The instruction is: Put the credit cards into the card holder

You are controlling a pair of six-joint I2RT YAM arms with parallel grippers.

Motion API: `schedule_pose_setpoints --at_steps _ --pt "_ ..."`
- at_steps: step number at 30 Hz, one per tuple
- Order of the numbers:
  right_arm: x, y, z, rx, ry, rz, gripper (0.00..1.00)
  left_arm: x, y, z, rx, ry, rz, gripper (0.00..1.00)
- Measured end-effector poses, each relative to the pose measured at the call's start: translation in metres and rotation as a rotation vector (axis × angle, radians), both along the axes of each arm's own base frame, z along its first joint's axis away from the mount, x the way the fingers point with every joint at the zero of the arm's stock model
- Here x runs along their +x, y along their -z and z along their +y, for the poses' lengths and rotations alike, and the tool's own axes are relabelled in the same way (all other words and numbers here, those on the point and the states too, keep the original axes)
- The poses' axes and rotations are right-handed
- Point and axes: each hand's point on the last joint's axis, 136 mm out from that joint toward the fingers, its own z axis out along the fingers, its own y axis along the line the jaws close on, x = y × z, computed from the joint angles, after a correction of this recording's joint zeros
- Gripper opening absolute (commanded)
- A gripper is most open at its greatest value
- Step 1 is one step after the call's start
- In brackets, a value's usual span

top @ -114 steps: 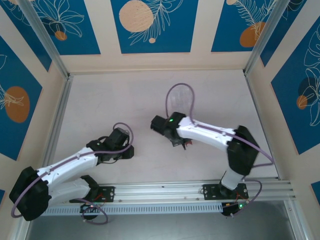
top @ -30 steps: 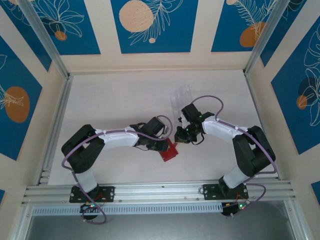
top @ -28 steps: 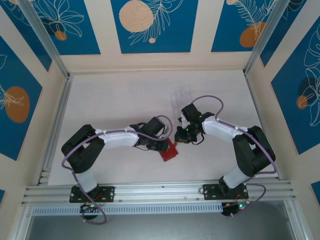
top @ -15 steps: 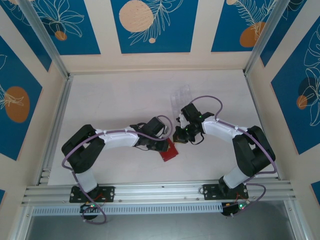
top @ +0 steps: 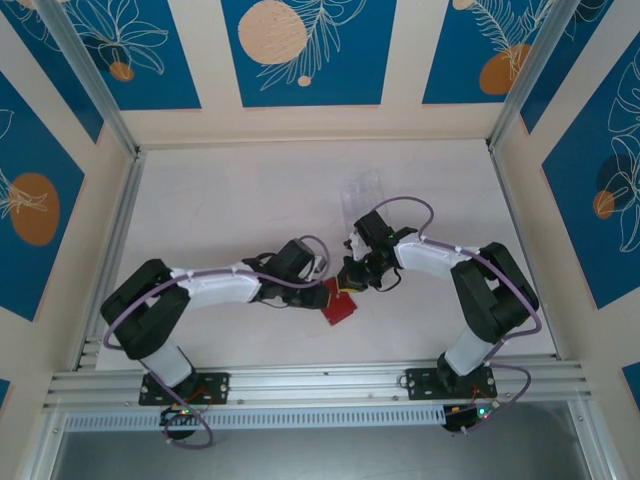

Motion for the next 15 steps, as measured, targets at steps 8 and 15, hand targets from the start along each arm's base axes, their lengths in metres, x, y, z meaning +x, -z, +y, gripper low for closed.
schedule_pose_setpoints --at_steps 8,15 --pt "-0.001 -0.001 0.001 0.006 -0.005 0.004 0.00 -0.012 0.016 0.015 0.030 -0.010 0.029 0.18" --pt "-0.005 -0.001 0.004 0.014 -0.017 0.010 0.00 -0.010 0.028 0.010 0.027 -0.009 0.045 0.17"
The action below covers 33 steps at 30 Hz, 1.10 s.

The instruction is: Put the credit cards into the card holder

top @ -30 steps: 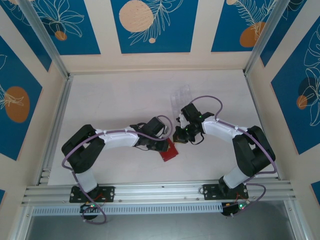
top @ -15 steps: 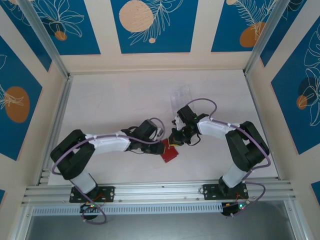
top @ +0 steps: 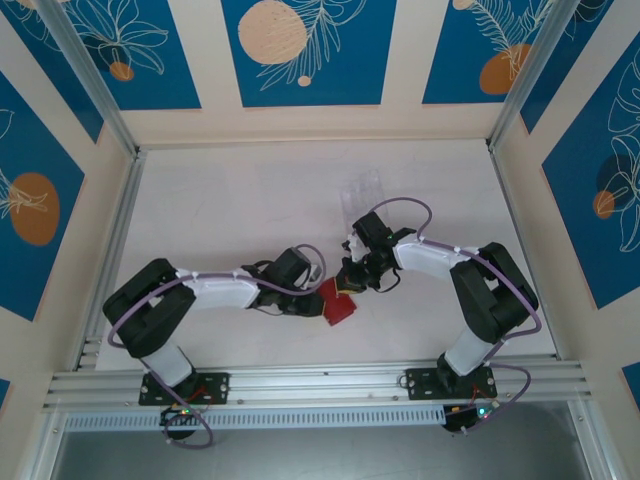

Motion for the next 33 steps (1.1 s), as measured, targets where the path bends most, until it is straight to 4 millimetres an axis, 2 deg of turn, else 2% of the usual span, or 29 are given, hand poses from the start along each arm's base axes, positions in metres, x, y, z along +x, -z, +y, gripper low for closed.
schedule_pose_setpoints --at_steps 20,33 --pt "-0.007 0.005 -0.004 -0.052 -0.033 -0.011 0.00 0.000 0.002 -0.004 -0.016 -0.006 0.016 0.17" --pt "-0.007 0.012 0.002 -0.100 -0.053 -0.030 0.00 0.000 0.002 -0.005 -0.017 -0.006 0.017 0.17"
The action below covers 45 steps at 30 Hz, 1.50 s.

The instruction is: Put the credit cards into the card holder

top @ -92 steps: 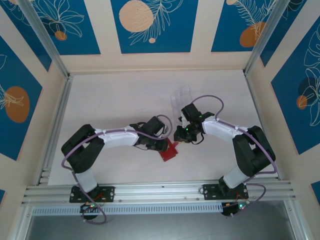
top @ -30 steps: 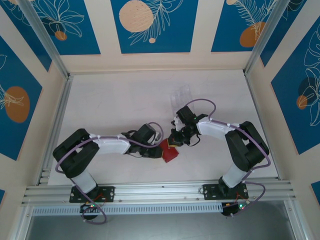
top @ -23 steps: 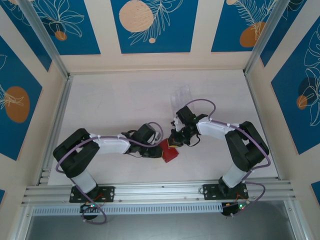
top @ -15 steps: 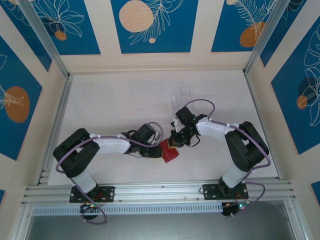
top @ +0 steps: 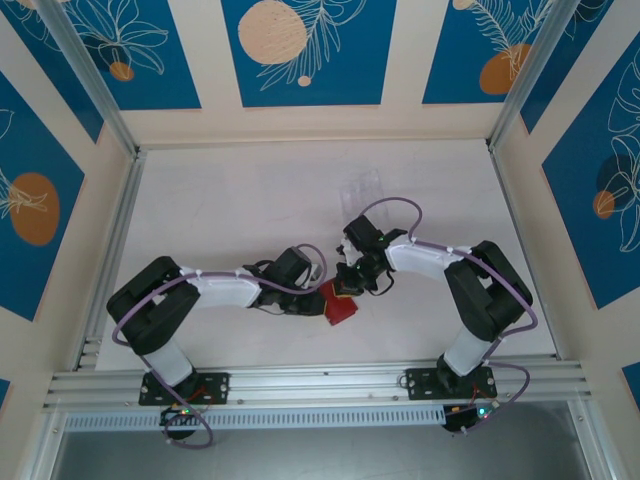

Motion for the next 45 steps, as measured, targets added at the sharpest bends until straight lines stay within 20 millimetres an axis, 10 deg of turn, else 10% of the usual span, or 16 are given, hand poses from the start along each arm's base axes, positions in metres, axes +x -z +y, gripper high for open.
schedule_pose_setpoints --at_steps 7,15,20,29,45 --pt "0.001 0.000 0.000 -0.010 0.021 -0.016 0.00 0.000 0.000 0.000 0.000 0.000 0.000 0.17" --pt "0.015 -0.037 -0.010 -0.040 0.056 -0.152 0.40 0.001 0.000 0.000 0.000 -0.001 -0.001 0.17" --pt "0.031 -0.059 -0.026 -0.026 0.130 -0.217 0.34 0.001 -0.001 0.000 0.001 -0.002 -0.004 0.17" --pt "-0.010 0.005 -0.047 -0.125 0.144 -0.024 0.34 0.005 -0.002 0.001 0.008 -0.013 -0.005 0.17" --pt "0.002 0.010 -0.010 0.003 0.142 -0.008 0.23 0.047 -0.004 0.016 0.051 -0.120 -0.022 0.16"
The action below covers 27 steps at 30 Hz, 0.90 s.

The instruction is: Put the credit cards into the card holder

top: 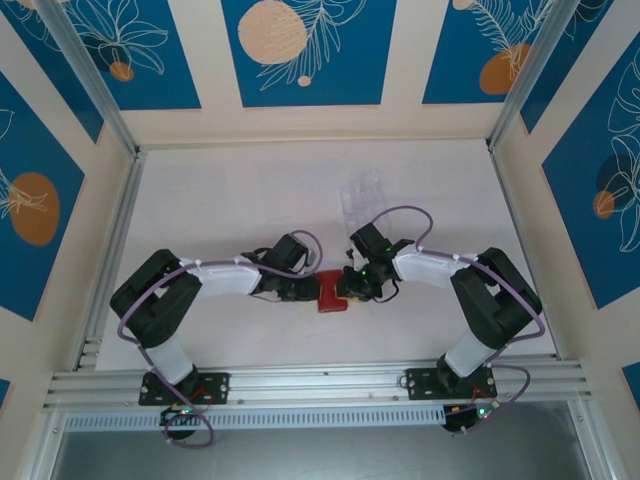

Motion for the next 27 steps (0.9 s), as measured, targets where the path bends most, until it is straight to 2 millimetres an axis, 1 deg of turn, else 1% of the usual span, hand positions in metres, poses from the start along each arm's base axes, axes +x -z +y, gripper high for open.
schedule_pose_setpoints --at_steps 3,6,8,11,12,13,14,15,16,17,20,22,24,26,27 --pt "0.013 -0.001 0.010 0.025 0.015 -0.026 0.23 0.017 -0.001 0.010 0.018 -0.032 -0.019 0.16" --pt "0.024 -0.003 0.019 0.046 0.031 -0.055 0.27 0.029 -0.001 0.019 0.029 -0.057 -0.036 0.17" --pt "0.028 -0.005 0.021 0.046 0.037 -0.074 0.31 0.033 -0.003 0.024 0.039 -0.065 -0.045 0.18" --pt "0.031 -0.009 0.018 0.022 0.052 -0.108 0.43 0.037 -0.014 0.031 0.041 -0.068 -0.074 0.27" --pt "0.033 -0.014 0.015 0.008 0.059 -0.127 0.47 0.038 -0.022 0.033 0.034 -0.069 -0.093 0.32" --pt "0.034 -0.020 0.012 -0.004 0.066 -0.152 0.54 0.040 -0.033 0.037 0.024 -0.074 -0.118 0.40" --pt "0.036 -0.028 0.008 -0.014 0.076 -0.178 0.63 0.042 -0.043 0.041 0.018 -0.080 -0.141 0.49" --pt "0.039 -0.038 0.002 -0.026 0.086 -0.215 0.76 0.044 -0.053 0.047 0.013 -0.091 -0.168 0.58" --pt "0.042 -0.049 -0.002 -0.040 0.096 -0.252 0.86 0.046 -0.066 0.055 0.011 -0.099 -0.205 0.66" --pt "0.045 -0.060 -0.007 -0.054 0.101 -0.290 0.99 0.047 -0.078 0.063 0.012 -0.111 -0.240 0.72" --pt "0.062 -0.098 -0.023 -0.126 0.134 -0.424 1.00 0.048 -0.121 0.089 0.017 -0.151 -0.380 1.00" --pt "0.074 -0.121 -0.037 -0.186 0.157 -0.523 0.99 0.043 -0.156 0.110 0.019 -0.198 -0.505 1.00" --pt "0.080 -0.138 -0.055 -0.251 0.184 -0.610 0.99 0.038 -0.188 0.135 0.029 -0.268 -0.640 1.00" --pt "0.086 -0.153 -0.076 -0.316 0.226 -0.681 1.00 0.036 -0.209 0.159 0.065 -0.345 -0.749 1.00" --pt "0.090 -0.162 -0.091 -0.353 0.270 -0.722 1.00 0.035 -0.217 0.174 0.094 -0.394 -0.803 1.00"
